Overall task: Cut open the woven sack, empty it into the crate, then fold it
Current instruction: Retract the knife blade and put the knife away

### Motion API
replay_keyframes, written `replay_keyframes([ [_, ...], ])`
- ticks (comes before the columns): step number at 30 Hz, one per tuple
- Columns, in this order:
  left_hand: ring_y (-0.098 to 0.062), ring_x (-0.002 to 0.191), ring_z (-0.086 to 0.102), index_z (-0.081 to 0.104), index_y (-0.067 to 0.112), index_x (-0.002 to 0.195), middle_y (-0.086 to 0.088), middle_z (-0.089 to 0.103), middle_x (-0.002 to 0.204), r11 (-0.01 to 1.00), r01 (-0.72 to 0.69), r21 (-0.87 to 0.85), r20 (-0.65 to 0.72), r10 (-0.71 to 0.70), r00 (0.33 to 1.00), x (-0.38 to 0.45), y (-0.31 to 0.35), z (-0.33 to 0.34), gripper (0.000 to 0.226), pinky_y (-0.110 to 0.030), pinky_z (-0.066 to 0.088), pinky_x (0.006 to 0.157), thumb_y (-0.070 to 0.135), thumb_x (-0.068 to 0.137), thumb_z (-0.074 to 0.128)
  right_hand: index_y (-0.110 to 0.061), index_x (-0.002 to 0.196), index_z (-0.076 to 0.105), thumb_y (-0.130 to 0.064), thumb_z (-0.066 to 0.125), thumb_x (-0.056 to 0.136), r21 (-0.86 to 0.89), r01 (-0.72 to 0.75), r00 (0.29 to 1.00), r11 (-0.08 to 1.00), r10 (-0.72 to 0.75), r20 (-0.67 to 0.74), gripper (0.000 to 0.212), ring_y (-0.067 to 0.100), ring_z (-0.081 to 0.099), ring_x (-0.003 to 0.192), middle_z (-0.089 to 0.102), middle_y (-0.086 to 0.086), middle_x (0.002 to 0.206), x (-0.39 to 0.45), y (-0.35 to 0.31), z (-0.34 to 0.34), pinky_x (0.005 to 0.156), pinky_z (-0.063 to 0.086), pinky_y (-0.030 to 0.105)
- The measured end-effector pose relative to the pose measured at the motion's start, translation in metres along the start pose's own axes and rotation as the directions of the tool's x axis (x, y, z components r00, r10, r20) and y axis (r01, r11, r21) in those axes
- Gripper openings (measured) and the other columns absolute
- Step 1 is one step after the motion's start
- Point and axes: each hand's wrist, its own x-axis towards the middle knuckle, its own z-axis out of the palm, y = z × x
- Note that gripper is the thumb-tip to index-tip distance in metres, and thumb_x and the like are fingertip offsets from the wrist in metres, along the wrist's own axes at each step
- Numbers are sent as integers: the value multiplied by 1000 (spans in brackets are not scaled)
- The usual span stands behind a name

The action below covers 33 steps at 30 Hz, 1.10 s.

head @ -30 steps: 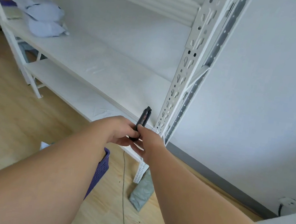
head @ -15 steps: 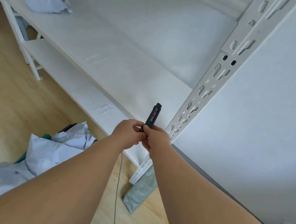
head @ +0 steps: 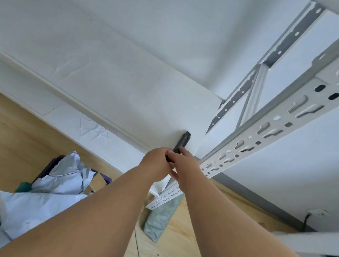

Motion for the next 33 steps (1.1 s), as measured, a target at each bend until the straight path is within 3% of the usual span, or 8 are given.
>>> replay_keyframes([
  [2, -24, 108, 59, 59, 17, 123, -3, 64, 119, 1000, 8, 17, 61, -9, 998, 8, -5, -3, 35, -31, 48, 90, 7, 91, 48, -10, 92, 59, -14, 63, 82, -73, -15, 1000, 997, 16, 13, 12, 18, 52, 82, 57, 21, 92, 6, -4, 0, 99, 49, 44],
  [6, -21, 95, 58, 59, 14, 121, -5, 65, 113, 1000, 11, -7, 112, -10, 994, 22, -7, -9, 31, -26, 44, 77, 9, 92, 47, -15, 90, 61, -15, 62, 89, -53, 6, 1000, 999, -5, 20, 1, 18, 57, 90, 63, 5, 93, 19, -8, 4, 100, 47, 37],
  [10, -27, 100, 65, 63, 8, 112, -11, 67, 108, 989, 41, -140, 82, -30, 996, 32, -11, -9, 29, -37, 52, 85, 5, 87, 49, -24, 143, 44, -24, 67, 85, -24, 25, 1000, 999, -24, 15, 62, 18, 62, 111, 60, 3, 129, 35, 2, 12, 106, 47, 38],
  [15, -25, 83, 61, 69, 10, 98, -6, 66, 96, 996, -25, -85, -39, 21, 999, 32, -13, -9, 29, -28, 47, 67, 0, 86, 46, -28, 147, 39, -30, 68, 80, 64, 24, 998, 998, -21, -52, 73, 17, 59, 118, 52, 0, 141, 40, 8, 19, 108, 45, 39],
  [19, -23, 113, 57, 55, 15, 129, 2, 57, 123, 982, 25, -185, 27, -21, 999, 33, -12, -14, 38, -26, 42, 86, 6, 93, 48, -27, 147, 40, -27, 62, 85, 90, 23, 998, 996, -17, -65, 65, 17, 51, 128, 50, -2, 145, 43, 8, 20, 112, 39, 40],
  [24, -15, 116, 52, 39, 18, 146, 7, 51, 127, 926, 65, -372, 92, -33, 995, 34, -11, -17, 52, -21, 41, 90, 7, 96, 49, -24, 151, 32, -12, 53, 94, 136, 51, 999, 989, -51, -3, 62, 17, 38, 140, 38, -3, 154, 41, 3, 10, 120, 26, 40],
  [27, -19, 138, 39, 29, 19, 151, 2, 33, 155, 931, 84, -356, 50, -70, 996, 31, -15, -15, 59, -30, 33, 109, 14, 96, 52, -27, 152, 30, -19, 52, 97, 56, 40, 999, 998, -40, -10, 60, 18, 33, 143, 31, -5, 157, 31, 8, 10, 119, 26, 41],
  [33, -20, 138, 38, 30, 18, 150, 0, 36, 154, 969, 52, -241, -17, -58, 998, 19, -18, -24, 59, -36, 34, 111, 18, 96, 52, -24, 152, 29, -23, 52, 98, 21, 65, 998, 998, -65, 5, 58, 18, 32, 144, 34, -4, 156, 7, 9, 12, 119, 26, 42],
])
